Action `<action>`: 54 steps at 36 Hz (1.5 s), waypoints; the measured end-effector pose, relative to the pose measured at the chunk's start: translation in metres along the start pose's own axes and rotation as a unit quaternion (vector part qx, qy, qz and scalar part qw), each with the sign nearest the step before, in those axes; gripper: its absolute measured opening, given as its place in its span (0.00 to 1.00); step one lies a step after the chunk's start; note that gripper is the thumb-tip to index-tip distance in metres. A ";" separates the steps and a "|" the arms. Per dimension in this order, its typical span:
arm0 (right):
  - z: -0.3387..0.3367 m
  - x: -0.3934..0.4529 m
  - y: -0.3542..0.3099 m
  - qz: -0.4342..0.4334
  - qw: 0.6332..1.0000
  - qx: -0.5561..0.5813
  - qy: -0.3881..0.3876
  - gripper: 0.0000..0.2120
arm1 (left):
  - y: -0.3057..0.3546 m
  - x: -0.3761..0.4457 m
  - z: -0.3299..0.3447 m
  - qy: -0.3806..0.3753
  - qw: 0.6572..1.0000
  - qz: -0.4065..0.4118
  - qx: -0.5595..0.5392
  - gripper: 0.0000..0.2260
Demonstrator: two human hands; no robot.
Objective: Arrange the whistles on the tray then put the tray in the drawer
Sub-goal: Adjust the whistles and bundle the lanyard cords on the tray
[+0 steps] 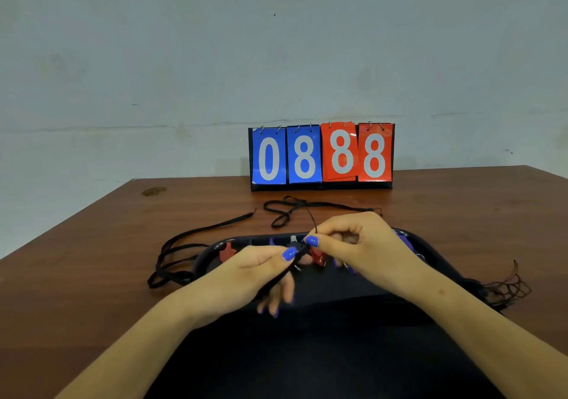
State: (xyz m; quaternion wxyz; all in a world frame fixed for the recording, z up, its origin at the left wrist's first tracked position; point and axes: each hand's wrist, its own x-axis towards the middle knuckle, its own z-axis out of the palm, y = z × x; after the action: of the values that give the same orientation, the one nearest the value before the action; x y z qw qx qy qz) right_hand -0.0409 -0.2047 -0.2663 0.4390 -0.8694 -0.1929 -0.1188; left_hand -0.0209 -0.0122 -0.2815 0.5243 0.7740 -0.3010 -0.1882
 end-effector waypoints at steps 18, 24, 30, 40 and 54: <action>-0.014 0.001 -0.004 0.006 0.996 0.035 0.078 0.06 | 0.003 -0.001 -0.016 0.072 0.988 0.057 0.126 0.13; -0.012 0.000 -0.005 0.015 0.997 0.048 0.052 0.06 | 0.005 -0.003 -0.016 0.082 0.990 0.060 0.093 0.11; -0.007 -0.002 -0.009 0.004 0.998 0.054 0.016 0.06 | 0.011 -0.007 -0.009 0.059 0.996 0.045 0.048 0.13; -0.007 -0.004 -0.012 -0.013 0.998 0.059 0.015 0.05 | 0.007 -0.005 -0.012 0.049 0.994 0.063 0.071 0.12; -0.023 0.001 -0.008 0.022 0.988 0.082 0.126 0.06 | 0.001 -0.005 -0.024 0.018 0.991 0.084 0.098 0.16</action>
State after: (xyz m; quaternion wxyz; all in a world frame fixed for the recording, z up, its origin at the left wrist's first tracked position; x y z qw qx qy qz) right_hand -0.0447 -0.2188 -0.2462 0.5325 -0.8122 -0.1261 -0.2019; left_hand -0.0106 0.0076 -0.2712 0.4647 0.7970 -0.3729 -0.0992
